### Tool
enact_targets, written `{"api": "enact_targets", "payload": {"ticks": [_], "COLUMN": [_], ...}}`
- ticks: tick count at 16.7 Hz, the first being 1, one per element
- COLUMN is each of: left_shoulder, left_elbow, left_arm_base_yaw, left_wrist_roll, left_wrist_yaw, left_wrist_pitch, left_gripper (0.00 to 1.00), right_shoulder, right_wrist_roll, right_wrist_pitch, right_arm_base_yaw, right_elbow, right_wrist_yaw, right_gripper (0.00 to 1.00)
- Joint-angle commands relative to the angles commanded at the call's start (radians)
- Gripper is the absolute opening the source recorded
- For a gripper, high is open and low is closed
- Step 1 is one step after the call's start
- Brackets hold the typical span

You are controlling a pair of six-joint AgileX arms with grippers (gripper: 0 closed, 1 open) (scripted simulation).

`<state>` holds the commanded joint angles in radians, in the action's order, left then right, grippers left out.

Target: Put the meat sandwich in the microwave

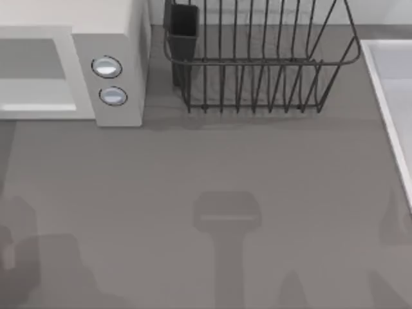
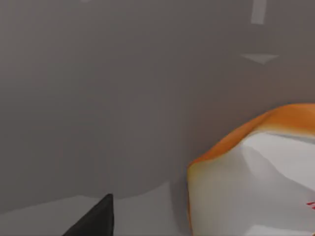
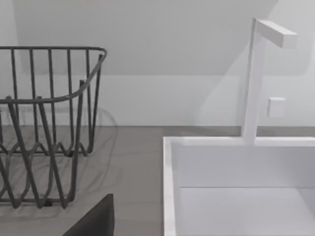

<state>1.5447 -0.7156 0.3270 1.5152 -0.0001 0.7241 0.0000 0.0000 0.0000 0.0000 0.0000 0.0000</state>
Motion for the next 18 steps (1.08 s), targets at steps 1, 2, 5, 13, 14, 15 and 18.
{"api": "enact_targets", "payload": {"ticks": [1, 2, 5, 13, 14, 15, 18], "left_shoulder": [0.025, 0.047, 0.086, 0.087, 0.087, 0.087, 0.087], "left_elbow": [0.023, 0.043, 0.077, 0.078, 0.078, 0.078, 0.078], "left_arm_base_yaw": [0.001, 0.001, 0.003, 0.003, 0.003, 0.003, 0.003], "left_wrist_roll": [0.001, 0.002, 0.005, 0.005, 0.005, 0.005, 0.005], "left_wrist_yaw": [0.000, 0.000, 0.000, 0.000, 0.000, 0.000, 0.000], "left_wrist_pitch": [-0.052, -0.093, -0.154, -0.155, -0.155, -0.155, -0.155], "left_gripper": [1.00, 1.00, 1.00, 0.70, 0.62, 0.55, 0.32], "right_shoulder": [0.000, 0.000, 0.000, 0.000, 0.000, 0.000, 0.000], "right_wrist_roll": [0.000, 0.000, 0.000, 0.000, 0.000, 0.000, 0.000], "right_wrist_pitch": [0.000, 0.000, 0.000, 0.000, 0.000, 0.000, 0.000], "right_arm_base_yaw": [0.000, 0.000, 0.000, 0.000, 0.000, 0.000, 0.000], "right_elbow": [0.000, 0.000, 0.000, 0.000, 0.000, 0.000, 0.000], "right_wrist_yaw": [0.000, 0.000, 0.000, 0.000, 0.000, 0.000, 0.000], "right_gripper": [1.00, 1.00, 1.00, 1.00, 1.00, 1.00, 1.00]}}
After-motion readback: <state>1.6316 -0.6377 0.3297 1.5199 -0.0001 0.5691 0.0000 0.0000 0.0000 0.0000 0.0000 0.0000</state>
